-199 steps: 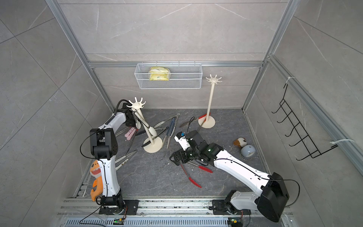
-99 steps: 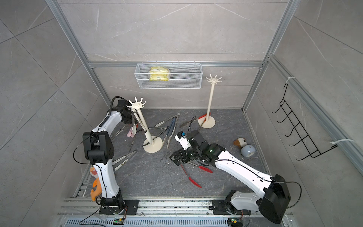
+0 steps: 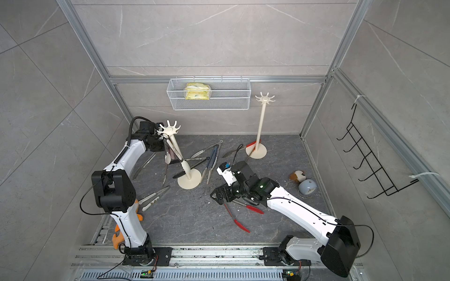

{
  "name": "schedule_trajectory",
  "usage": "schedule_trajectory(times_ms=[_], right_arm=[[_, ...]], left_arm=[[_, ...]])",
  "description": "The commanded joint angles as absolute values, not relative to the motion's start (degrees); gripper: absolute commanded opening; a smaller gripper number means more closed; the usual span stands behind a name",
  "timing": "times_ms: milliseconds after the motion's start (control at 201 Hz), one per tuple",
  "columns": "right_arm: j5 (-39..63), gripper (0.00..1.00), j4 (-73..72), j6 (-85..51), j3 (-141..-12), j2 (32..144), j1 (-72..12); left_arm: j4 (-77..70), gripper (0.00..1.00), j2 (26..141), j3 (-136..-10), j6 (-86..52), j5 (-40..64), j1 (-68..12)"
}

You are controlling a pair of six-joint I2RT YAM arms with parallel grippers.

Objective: Hang food tongs on kitchen utensil racks
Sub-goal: Pick up the food tongs from the center of the board.

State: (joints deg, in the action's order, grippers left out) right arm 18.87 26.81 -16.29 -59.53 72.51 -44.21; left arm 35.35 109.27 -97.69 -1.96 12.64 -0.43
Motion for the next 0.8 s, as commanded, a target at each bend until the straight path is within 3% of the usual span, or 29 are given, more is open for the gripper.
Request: schedule_trajectory(times_ms=[0,353,792], right_arm=[[18.6,0.98,27.3,-15.7,-61.3,72.1,-44.0],[18.9,0.98,27.4,-15.4,-61.8,72.2,-44.0],[20.2,0.98,27.0,-14.7,-62.9,74.0,-44.0]], left_arm=[[32.1,0.0,104.1,-96.7,-3.4,14.0,0.2],[33.2,0.0,97.5,-92.2,-4.8,14.3,1.7],[50.1,0.0,91.3,-92.2,-11.0,12.2,1.8]])
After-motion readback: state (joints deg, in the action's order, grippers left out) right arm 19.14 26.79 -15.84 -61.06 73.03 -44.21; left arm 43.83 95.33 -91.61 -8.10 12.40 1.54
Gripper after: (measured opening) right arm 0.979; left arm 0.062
